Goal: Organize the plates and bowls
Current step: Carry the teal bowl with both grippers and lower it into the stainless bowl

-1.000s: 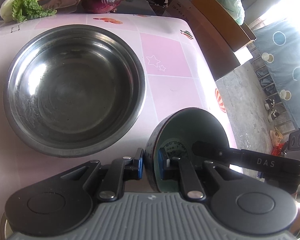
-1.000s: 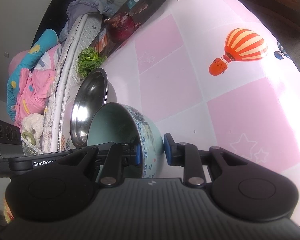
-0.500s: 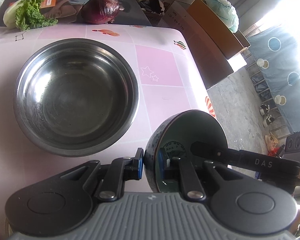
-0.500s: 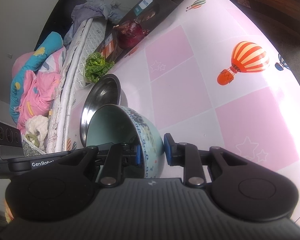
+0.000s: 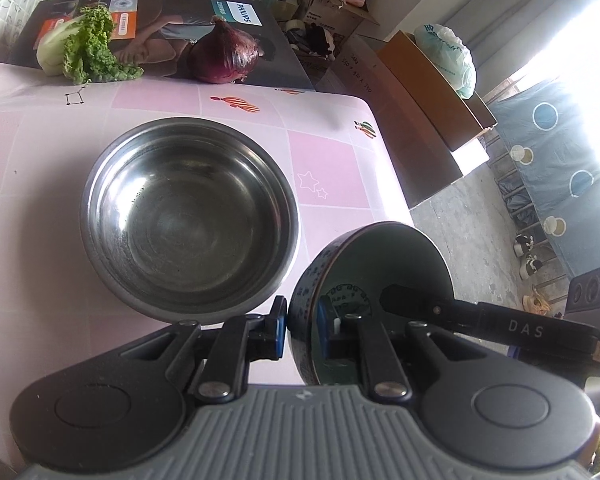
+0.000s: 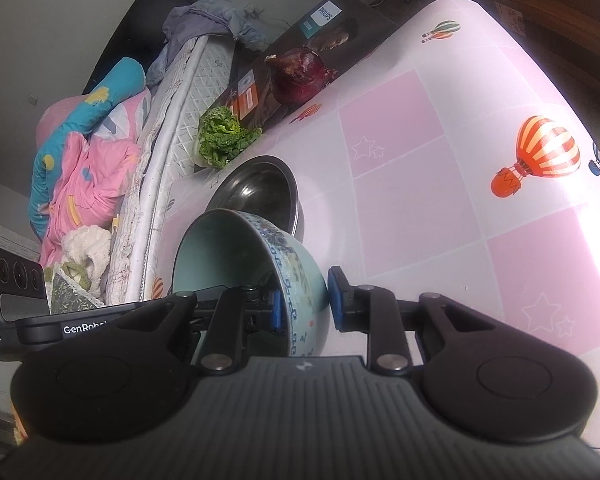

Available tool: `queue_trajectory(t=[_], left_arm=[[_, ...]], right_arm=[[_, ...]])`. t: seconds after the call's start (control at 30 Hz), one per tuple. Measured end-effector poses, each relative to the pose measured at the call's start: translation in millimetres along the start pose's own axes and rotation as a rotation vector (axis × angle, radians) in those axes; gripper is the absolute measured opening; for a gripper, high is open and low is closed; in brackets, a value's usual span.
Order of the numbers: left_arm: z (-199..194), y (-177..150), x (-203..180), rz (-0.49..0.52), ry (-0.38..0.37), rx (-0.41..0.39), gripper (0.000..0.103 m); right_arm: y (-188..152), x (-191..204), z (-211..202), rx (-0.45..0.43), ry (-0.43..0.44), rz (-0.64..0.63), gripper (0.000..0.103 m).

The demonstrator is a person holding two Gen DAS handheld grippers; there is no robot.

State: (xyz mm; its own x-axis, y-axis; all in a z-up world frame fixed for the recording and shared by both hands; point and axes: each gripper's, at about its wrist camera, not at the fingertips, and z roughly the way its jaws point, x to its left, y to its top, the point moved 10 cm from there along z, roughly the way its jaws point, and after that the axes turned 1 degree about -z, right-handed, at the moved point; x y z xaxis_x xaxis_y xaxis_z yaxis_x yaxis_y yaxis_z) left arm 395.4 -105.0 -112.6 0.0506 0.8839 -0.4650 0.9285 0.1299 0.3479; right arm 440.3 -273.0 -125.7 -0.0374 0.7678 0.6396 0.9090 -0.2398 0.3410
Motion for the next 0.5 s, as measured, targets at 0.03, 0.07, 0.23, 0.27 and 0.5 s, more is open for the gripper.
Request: queue_trajectory(t=[0.03,0.07,0.23,0.27,0.5], left_arm=[[-3,2,3,-0.005,0.001,-0.006,0.015],[-6,4,7,-0.011,0.003,-0.012,0.015],[-17,16,26,-0.039,0.016,-0.039,0.016],[-19,19,30,-0.046,0.018,-0.045,0.016],[-29,38,62,-0.093,0.039,-0.081,0.016]], right_arm=[[2,5,2,0.002,0.003,-0.006,0.022],[3,8,4,0.004,0.005,-0.010,0.022],[11,31,21,0.017,0.018,-0.034,0.022],[13,37,26,0.020,0.022,-0.038,0.022],[26,66,61,0.045,0.042,-0.054,0.022]])
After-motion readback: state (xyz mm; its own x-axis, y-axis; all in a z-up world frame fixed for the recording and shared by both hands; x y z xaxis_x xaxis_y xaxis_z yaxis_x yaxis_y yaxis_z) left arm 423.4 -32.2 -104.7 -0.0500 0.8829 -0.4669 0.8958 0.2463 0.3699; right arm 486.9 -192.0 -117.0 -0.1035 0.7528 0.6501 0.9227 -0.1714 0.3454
